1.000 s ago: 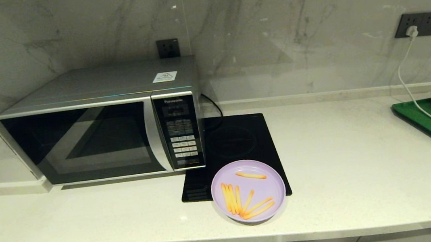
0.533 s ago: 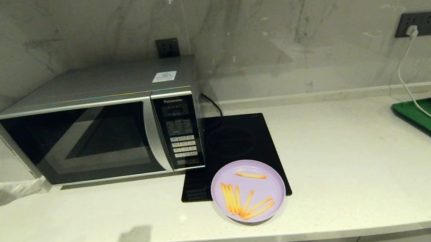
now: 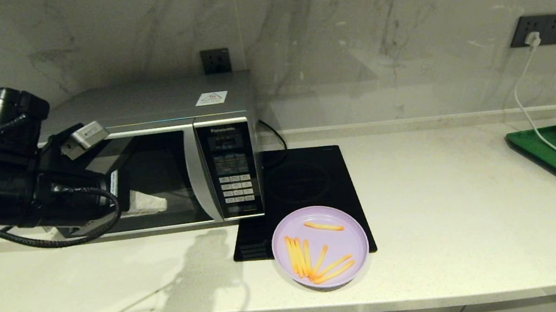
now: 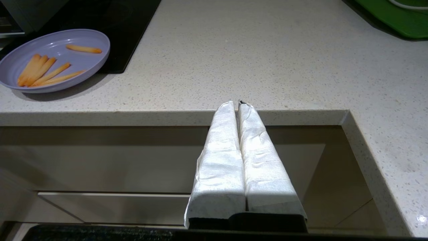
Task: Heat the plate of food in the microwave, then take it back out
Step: Open the microwave oven
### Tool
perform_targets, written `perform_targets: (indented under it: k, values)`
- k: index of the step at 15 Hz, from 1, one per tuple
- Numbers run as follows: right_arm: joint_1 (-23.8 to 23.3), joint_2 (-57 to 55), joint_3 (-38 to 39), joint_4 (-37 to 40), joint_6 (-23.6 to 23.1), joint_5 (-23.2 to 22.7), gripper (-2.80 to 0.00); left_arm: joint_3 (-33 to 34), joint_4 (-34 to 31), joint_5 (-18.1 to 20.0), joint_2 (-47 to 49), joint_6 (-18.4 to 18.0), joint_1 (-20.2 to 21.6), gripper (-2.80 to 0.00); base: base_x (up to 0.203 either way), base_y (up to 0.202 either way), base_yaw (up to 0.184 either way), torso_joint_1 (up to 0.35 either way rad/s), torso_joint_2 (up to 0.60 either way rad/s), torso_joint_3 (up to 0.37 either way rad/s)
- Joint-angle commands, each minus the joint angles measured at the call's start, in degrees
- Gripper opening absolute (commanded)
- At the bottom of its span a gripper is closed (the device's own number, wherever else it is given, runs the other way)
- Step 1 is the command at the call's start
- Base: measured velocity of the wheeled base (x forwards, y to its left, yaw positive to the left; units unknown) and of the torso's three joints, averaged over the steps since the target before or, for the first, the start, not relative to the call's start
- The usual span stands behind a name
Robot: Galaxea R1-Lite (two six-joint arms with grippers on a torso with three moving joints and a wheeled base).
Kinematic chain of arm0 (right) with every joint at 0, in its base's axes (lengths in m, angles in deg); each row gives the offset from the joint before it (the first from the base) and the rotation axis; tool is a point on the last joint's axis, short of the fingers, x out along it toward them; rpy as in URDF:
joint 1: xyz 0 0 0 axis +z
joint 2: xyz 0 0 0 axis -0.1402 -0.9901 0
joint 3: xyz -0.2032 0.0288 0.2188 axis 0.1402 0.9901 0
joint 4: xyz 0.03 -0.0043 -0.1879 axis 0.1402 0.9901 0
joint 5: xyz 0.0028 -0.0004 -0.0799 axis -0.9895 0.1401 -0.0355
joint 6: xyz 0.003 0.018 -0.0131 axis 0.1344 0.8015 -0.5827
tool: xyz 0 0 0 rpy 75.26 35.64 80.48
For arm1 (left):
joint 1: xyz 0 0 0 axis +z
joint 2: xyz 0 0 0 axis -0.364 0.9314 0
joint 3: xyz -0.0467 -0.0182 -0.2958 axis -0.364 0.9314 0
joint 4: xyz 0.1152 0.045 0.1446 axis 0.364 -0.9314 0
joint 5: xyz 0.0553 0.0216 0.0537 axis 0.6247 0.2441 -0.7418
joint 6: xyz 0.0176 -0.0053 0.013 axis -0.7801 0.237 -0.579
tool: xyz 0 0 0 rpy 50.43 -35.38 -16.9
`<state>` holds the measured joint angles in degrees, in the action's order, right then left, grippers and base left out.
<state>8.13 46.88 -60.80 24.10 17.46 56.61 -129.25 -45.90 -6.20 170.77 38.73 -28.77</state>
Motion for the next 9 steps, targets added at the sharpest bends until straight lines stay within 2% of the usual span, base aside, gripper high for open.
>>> perform_targets:
  k: [1,2,3,4,5,7,9]
  values:
    - [0.0,0.0,0.0,0.0,0.0,0.0,-2.8,1.0,1.7,8.8,2.3,-2.2,4.4,0.0,0.0,0.0,0.0,0.0,0.0,0.0]
    - [0.0,0.0,0.0,0.0,0.0,0.0,-2.8,2.4,3.5,14.5,2.8,-5.0,7.4,0.0,0.0,0.0,0.0,0.0,0.0,0.0]
    - [0.0,0.0,0.0,0.0,0.0,0.0,-2.8,4.6,5.7,18.6,3.0,-10.3,9.5,0.0,0.0,0.0,0.0,0.0,0.0,0.0]
    - [0.0,0.0,0.0,0.0,0.0,0.0,-2.8,7.6,8.4,20.8,3.7,-16.7,10.7,0.0,0.0,0.0,0.0,0.0,0.0,0.0]
    - [0.0,0.0,0.0,0.0,0.0,0.0,-2.8,9.8,12.4,21.8,5.6,-20.0,11.2,0.0,0.0,0.0,0.0,0.0,0.0,0.0]
    - [0.0,0.0,0.0,0.0,0.0,0.0,-2.8,12.4,21.5,23.5,8.9,-21.5,11.5,0.0,0.0,0.0,0.0,0.0,0.0,0.0]
    - [0.0,0.0,0.0,0.0,0.0,0.0,-2.8,13.9,31.2,27.0,11.8,-22.6,11.5,0.0,0.0,0.0,0.0,0.0,0.0,0.0]
